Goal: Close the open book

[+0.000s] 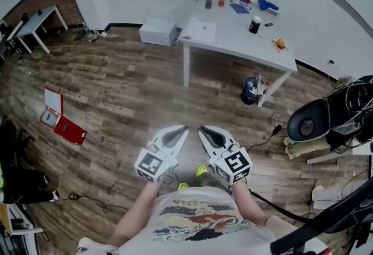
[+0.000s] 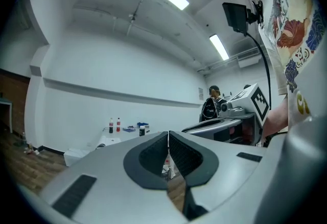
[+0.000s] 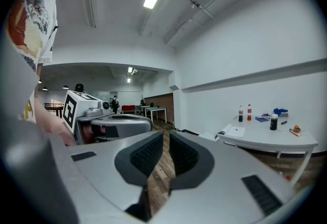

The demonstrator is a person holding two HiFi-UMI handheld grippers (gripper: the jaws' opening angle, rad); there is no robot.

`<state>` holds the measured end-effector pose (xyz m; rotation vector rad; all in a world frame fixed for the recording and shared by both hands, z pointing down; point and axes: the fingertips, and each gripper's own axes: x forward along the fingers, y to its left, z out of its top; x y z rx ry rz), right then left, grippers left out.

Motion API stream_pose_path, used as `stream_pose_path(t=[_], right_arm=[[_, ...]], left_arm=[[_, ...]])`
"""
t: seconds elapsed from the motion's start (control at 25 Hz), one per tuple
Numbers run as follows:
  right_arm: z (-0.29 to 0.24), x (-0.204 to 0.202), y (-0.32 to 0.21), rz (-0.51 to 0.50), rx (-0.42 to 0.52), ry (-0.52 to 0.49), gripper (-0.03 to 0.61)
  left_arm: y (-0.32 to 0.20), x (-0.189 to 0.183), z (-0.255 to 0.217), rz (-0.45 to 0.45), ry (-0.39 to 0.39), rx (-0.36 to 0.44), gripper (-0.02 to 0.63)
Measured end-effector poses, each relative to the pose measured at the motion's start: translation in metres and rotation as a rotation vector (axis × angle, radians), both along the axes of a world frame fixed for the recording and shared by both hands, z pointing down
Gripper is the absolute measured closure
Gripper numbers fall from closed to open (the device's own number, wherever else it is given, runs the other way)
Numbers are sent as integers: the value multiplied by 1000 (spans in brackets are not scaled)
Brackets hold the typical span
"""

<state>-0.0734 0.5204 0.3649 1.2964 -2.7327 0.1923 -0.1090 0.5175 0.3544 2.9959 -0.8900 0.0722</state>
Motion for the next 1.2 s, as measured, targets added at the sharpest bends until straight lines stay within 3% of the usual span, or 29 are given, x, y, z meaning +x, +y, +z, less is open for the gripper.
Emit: stream_pose_path(t=[1.2], right_arm=[[30,115,-171,-152,-57,-9,543]], left_arm=[[-159,99,41,-156,-25,-78,598]])
